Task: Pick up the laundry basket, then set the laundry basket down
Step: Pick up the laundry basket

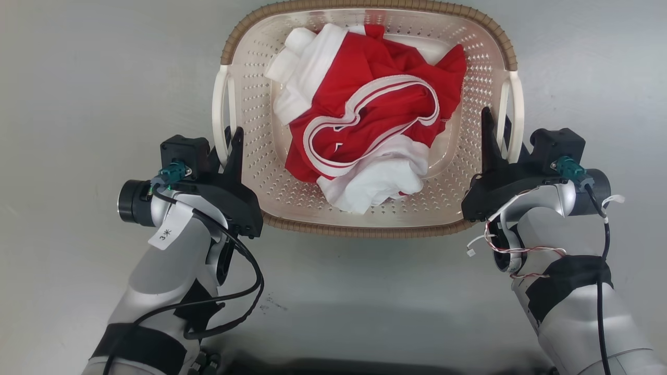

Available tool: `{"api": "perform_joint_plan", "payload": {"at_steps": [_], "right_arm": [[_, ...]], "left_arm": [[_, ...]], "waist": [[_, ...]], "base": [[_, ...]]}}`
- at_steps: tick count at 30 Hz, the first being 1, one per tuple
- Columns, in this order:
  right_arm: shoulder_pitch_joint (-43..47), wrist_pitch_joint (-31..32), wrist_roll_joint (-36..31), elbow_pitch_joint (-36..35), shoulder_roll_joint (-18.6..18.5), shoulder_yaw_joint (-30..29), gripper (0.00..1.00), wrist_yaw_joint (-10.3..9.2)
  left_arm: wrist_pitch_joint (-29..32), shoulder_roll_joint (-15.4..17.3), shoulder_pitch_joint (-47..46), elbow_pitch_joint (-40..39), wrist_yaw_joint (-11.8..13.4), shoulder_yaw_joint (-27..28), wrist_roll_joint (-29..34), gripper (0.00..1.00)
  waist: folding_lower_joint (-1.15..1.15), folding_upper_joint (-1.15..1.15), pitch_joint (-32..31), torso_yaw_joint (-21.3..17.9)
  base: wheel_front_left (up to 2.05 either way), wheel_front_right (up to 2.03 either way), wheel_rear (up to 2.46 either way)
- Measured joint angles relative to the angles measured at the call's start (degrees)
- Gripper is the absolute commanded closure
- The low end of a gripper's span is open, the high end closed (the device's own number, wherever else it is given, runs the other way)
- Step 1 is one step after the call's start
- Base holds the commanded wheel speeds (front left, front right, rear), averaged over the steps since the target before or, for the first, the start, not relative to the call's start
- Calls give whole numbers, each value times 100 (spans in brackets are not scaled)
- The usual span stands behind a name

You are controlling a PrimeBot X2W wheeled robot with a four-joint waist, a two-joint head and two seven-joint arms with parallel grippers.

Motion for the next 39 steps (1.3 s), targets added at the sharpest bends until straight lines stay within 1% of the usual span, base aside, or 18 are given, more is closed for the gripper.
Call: {"api": "perform_joint_plan", "payload": {"at_steps": [3,11,23,30,35,39], "right_arm": [[1,0,51,65,1,40,100,-1],[75,-1,338,213,0,198,100,-23],[409,0,811,544,27,548,100,-51],[740,1,1249,797,44,932,100,-57],[990,14,1567,881,45,1256,100,-75],[1186,108,1820,896,47,1558,100,-102]], "left_arm": [[0,-5,0,67,0,-54,-126,100],[1,-7,30,210,2,-180,-234,100],[9,-40,444,464,4,-321,-419,100],[9,-49,857,643,1,-541,-632,100],[35,-47,1120,751,-2,-656,-702,100],[97,-42,1330,837,-7,-728,-900,100]], "waist": [[0,0,-102,-3],[0,0,-448,-15],[0,0,-1177,-54],[0,0,-1716,-82],[-1,0,-2128,-109],[-1,-1,-2465,-134]], "base": [[0,0,0],[0,0,0],[0,0,0],[0,0,0],[0,0,0],[0,0,0]]}}
